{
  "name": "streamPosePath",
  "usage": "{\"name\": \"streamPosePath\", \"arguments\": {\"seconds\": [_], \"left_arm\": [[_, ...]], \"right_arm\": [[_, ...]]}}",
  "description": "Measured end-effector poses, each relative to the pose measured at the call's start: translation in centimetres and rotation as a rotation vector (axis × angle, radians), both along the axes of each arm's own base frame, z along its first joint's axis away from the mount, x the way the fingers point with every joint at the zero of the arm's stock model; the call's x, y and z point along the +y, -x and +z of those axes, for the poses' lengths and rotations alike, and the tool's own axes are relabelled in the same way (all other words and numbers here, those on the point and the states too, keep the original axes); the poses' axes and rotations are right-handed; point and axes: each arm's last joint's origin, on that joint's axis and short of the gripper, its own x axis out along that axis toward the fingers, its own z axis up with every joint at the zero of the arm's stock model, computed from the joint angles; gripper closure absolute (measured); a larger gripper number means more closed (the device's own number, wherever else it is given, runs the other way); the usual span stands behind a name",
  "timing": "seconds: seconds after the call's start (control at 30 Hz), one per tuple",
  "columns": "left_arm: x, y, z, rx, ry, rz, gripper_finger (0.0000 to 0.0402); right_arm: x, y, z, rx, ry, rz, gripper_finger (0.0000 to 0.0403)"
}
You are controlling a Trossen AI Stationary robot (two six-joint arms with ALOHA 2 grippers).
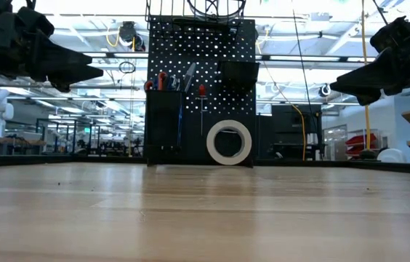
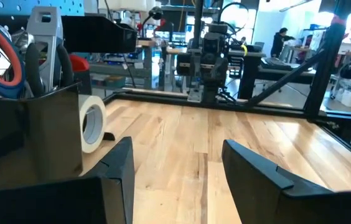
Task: Hang tools onto peg board
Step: Return to Home Position
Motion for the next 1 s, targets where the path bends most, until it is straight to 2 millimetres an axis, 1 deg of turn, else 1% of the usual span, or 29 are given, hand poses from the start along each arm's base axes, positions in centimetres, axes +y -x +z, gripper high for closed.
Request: {"name": "streamPosePath", "arguments": {"seconds": [0.13,1.0], "left_arm": [[0.0,0.0,0.01,-0.001,0.0,0.0,0.0224],[0.0,0.0,0.03,-0.005,-0.001,-0.001,0.0223]], "right_arm": [[0.0,0.0,0.0,-0.005,-0.034,-0.003,0.0252],[0.0,0.0,0.0,-0.003,-0.019,-0.001,0.0252]]}}
